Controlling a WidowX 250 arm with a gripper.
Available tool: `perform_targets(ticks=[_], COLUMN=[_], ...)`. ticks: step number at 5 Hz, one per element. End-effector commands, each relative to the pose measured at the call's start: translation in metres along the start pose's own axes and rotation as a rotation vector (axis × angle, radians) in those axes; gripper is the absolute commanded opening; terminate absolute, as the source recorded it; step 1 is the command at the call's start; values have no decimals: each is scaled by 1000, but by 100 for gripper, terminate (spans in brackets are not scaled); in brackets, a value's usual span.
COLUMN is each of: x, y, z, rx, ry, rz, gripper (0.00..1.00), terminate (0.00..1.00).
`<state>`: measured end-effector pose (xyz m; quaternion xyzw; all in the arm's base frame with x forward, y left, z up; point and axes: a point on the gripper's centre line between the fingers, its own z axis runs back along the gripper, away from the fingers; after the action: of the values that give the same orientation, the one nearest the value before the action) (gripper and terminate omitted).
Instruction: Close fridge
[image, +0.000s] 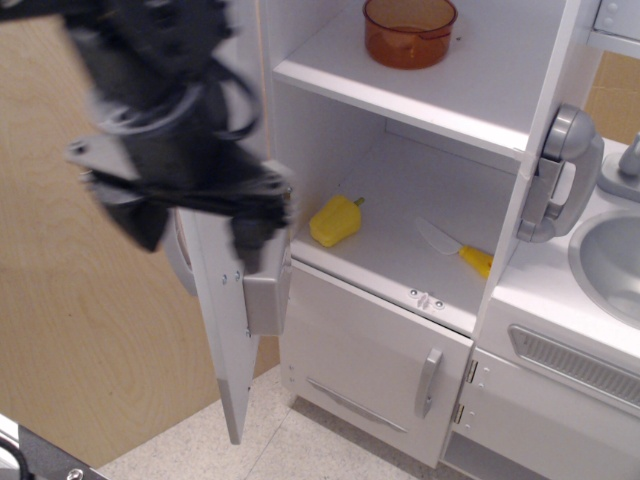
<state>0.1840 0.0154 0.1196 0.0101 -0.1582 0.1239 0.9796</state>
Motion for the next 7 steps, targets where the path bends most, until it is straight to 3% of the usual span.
perform_targets(ticks=[1, 3, 4, 6, 7], x=[38, 88, 101, 136, 155], y=[66, 107, 104, 52, 28], z=[18, 4, -2, -17, -24], rx=[44, 158, 171, 104, 105], ry=[-41, -40, -54, 0, -9], rz=[35, 118, 122, 161, 191], gripper=[100, 100, 100, 100, 100], terminate=[0, 0, 0, 0, 0])
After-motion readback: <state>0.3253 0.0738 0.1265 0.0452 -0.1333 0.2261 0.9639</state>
